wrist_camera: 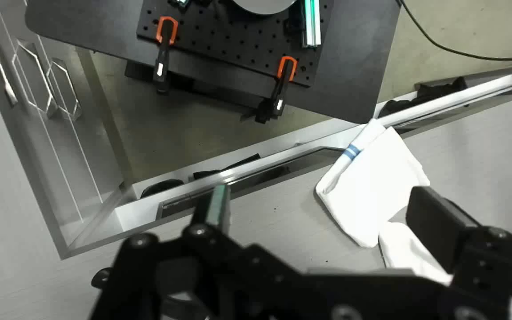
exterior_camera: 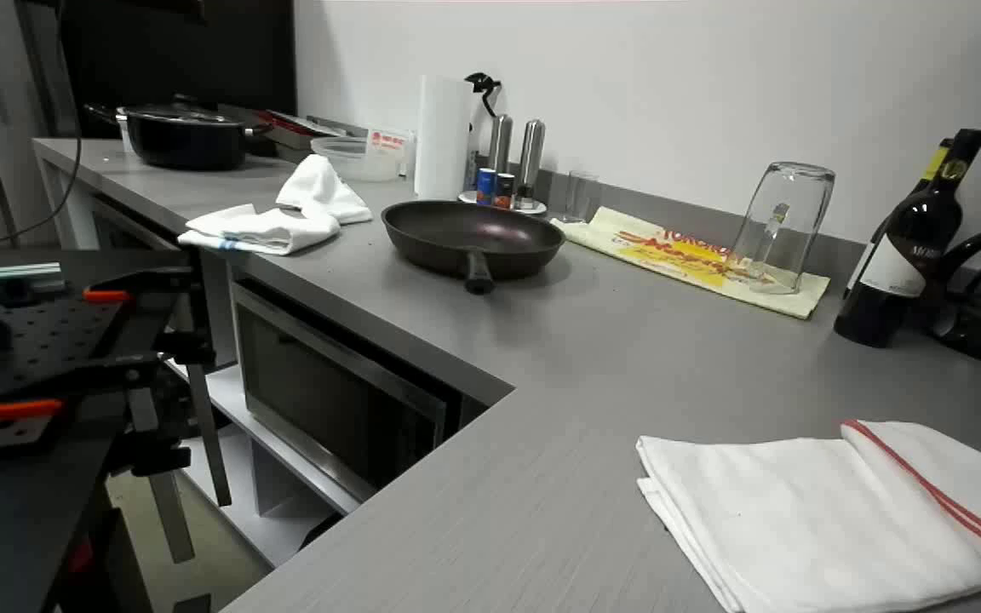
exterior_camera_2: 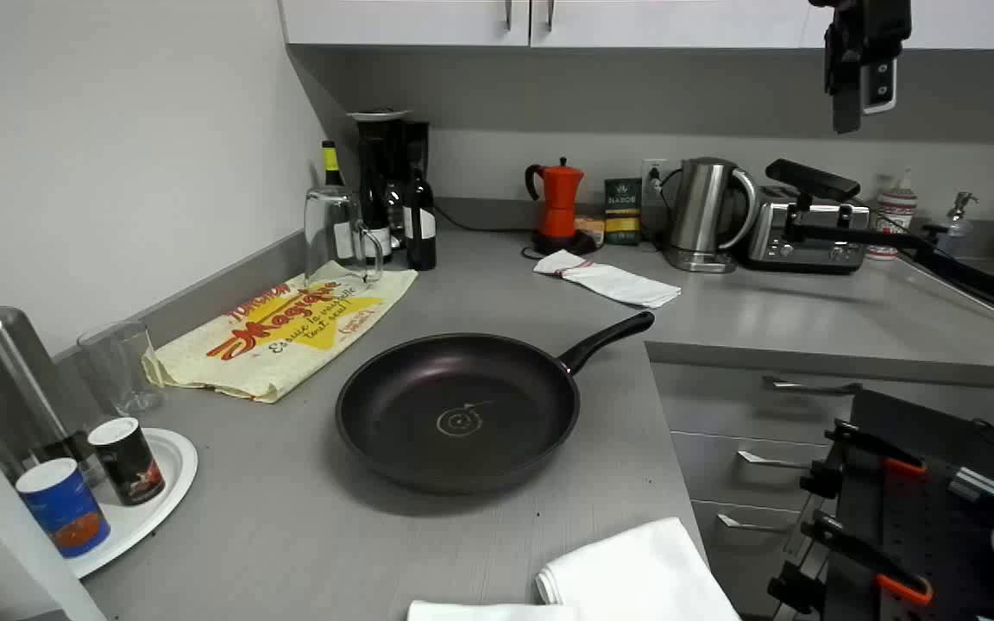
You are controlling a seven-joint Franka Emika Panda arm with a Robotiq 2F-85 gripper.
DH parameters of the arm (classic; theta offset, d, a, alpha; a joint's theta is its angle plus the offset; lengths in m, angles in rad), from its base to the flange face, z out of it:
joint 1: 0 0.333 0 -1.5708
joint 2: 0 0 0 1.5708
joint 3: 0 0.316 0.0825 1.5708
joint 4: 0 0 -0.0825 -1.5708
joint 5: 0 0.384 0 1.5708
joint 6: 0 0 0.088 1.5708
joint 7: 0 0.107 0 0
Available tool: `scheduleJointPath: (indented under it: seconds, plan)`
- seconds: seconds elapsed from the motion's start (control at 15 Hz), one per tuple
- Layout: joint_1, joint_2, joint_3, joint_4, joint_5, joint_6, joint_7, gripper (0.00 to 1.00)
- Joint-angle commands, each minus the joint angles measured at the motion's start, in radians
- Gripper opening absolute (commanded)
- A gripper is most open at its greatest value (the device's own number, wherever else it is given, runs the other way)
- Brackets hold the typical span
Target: Use the white and blue towel on the left to wipe the black pan.
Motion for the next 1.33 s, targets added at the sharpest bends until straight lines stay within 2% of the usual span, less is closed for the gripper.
scheduleJointPath:
  seconds: [0.0,0.6,0.8,1.07,1.27]
  plan:
    - [-0.014,0.002,0.011,0.002,0.005,-0.002,-0.006,1.0]
    - [-0.015,0.002,0.011,0.002,0.005,-0.002,-0.006,1.0]
    - [-0.007,0.058,0.016,0.018,0.007,0.022,-0.012,1.0]
    - [0.022,0.151,0.054,0.024,0.017,0.092,-0.024,1.0]
    - [0.053,0.22,0.109,0.022,0.01,0.185,-0.019,1.0]
